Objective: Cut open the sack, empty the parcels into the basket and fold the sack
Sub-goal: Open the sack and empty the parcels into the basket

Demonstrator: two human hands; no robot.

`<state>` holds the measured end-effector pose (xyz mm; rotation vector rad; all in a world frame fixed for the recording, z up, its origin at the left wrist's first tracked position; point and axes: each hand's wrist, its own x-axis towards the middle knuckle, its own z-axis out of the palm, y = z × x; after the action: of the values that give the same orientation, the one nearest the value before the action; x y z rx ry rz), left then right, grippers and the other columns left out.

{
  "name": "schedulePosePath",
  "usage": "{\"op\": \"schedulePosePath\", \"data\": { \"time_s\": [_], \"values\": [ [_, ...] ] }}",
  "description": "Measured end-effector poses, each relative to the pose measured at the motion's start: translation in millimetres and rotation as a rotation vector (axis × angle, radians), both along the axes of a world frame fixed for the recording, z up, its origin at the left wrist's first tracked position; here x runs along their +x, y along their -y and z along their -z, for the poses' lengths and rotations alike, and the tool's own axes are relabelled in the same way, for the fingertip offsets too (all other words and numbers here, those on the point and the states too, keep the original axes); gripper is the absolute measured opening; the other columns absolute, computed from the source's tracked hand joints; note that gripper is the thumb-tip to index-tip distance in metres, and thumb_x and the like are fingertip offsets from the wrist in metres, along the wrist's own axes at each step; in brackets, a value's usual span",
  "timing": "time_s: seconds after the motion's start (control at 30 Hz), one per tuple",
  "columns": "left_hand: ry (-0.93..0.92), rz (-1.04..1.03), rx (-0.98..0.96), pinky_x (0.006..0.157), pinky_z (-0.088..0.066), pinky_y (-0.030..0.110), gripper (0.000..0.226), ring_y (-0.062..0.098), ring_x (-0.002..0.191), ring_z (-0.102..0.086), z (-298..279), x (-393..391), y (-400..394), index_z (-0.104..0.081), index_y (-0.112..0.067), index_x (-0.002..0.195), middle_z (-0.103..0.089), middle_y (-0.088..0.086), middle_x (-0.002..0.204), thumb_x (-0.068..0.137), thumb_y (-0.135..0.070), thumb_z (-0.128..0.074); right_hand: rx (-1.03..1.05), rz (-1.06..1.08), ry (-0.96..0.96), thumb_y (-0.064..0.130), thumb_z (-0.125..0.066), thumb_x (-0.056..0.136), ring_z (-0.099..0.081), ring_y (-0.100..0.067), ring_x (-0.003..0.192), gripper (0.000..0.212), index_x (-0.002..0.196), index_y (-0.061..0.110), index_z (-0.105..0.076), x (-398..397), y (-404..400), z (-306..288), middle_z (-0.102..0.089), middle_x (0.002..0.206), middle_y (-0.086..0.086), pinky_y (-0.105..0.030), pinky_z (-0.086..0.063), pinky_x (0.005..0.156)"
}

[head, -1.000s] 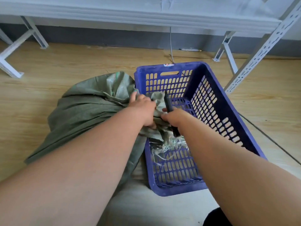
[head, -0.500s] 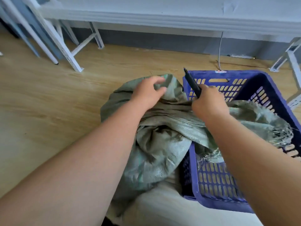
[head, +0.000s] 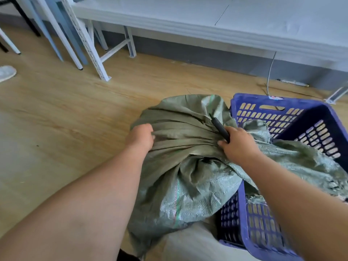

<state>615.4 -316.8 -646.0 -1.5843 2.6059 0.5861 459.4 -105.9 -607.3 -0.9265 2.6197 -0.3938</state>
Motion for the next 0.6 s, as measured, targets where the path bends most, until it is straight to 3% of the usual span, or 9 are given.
{"op": "schedulePosePath", "data": {
  "time_s": [0.13, 0.23, 0.33, 0.43, 0.47, 0.53, 0.6],
  "values": [
    [-0.410, -0.168, -0.051, 0.073, -0.043, 0.027, 0.013, 0.027, 0.092, -0.060, -55, -33, 10, -0.063, -0.018, 0.096, -0.066, 0.005, 0.104, 0.091, -0.011, -0.053, -0.152, 0.153, 0.023, 0.022, -0.060, 0.092, -0.055, -0.037, 0.106, 0.035, 0.124, 0.010, -0.053, -13, -2, -3, -0.060, 0.111, -0.016, -0.041, -0.046, 0.085],
    [-0.604, -0.078, -0.120, 0.071, -0.045, 0.027, 0.016, 0.020, 0.084, -0.058, -107, -70, 6, -0.058, -0.025, 0.091, -0.064, -0.002, 0.098, 0.093, -0.012, -0.049, -0.267, 0.322, 0.044, 0.017, -0.058, 0.092, -0.056, -0.037, 0.103, 0.029, 0.120, 0.008, -0.054, -28, 3, -21, -0.059, 0.113, -0.019, -0.040, -0.044, 0.084],
    [-0.548, 0.112, -0.197, 0.082, -0.049, 0.031, 0.015, 0.027, 0.097, -0.061, -139, -105, -8, -0.062, -0.027, 0.099, -0.067, 0.001, 0.106, 0.092, -0.018, -0.052, -0.280, 0.441, 0.005, 0.014, -0.049, 0.091, -0.049, -0.040, 0.113, 0.035, 0.126, 0.014, -0.053, -41, 6, -41, -0.049, 0.125, -0.016, -0.045, -0.045, 0.092],
    [-0.504, 0.184, -0.190, 0.087, -0.046, 0.029, 0.016, 0.027, 0.106, -0.059, -162, -134, -18, -0.061, -0.027, 0.099, -0.064, 0.001, 0.114, 0.091, -0.018, -0.051, -0.470, 0.440, -0.143, 0.024, -0.048, 0.095, -0.047, -0.036, 0.116, 0.032, 0.126, 0.018, -0.054, -39, 12, -64, -0.054, 0.122, -0.010, -0.044, -0.044, 0.089],
    [-0.487, 0.243, -0.191, 0.090, -0.047, 0.031, 0.015, 0.027, 0.106, -0.060, -168, -143, -24, -0.060, -0.030, 0.091, -0.065, 0.002, 0.113, 0.089, -0.018, -0.052, -0.596, 0.402, -0.106, 0.027, -0.050, 0.095, -0.052, -0.033, 0.110, 0.030, 0.124, 0.020, -0.056, -37, 17, -70, -0.059, 0.114, -0.008, -0.040, -0.045, 0.086],
    [-0.423, 0.414, -0.178, 0.089, -0.049, 0.033, 0.015, 0.026, 0.101, -0.062, -174, -155, -41, -0.058, -0.033, 0.080, -0.067, 0.002, 0.108, 0.086, -0.019, -0.057, -0.804, 0.350, 0.165, 0.031, -0.055, 0.094, -0.060, -0.024, 0.098, 0.026, 0.120, 0.027, -0.057, -33, 27, -82, -0.064, 0.100, 0.000, -0.035, -0.046, 0.083],
    [-0.333, 0.525, -0.182, 0.081, -0.049, 0.029, 0.014, 0.025, 0.096, -0.061, -173, -161, -59, -0.058, -0.032, 0.082, -0.067, 0.002, 0.104, 0.086, -0.019, -0.059, -0.770, 0.328, 0.320, 0.033, -0.059, 0.092, -0.063, -0.025, 0.092, 0.019, 0.109, 0.026, -0.059, -38, 31, -83, -0.064, 0.090, -0.001, -0.034, -0.046, 0.079]
  ]
}}
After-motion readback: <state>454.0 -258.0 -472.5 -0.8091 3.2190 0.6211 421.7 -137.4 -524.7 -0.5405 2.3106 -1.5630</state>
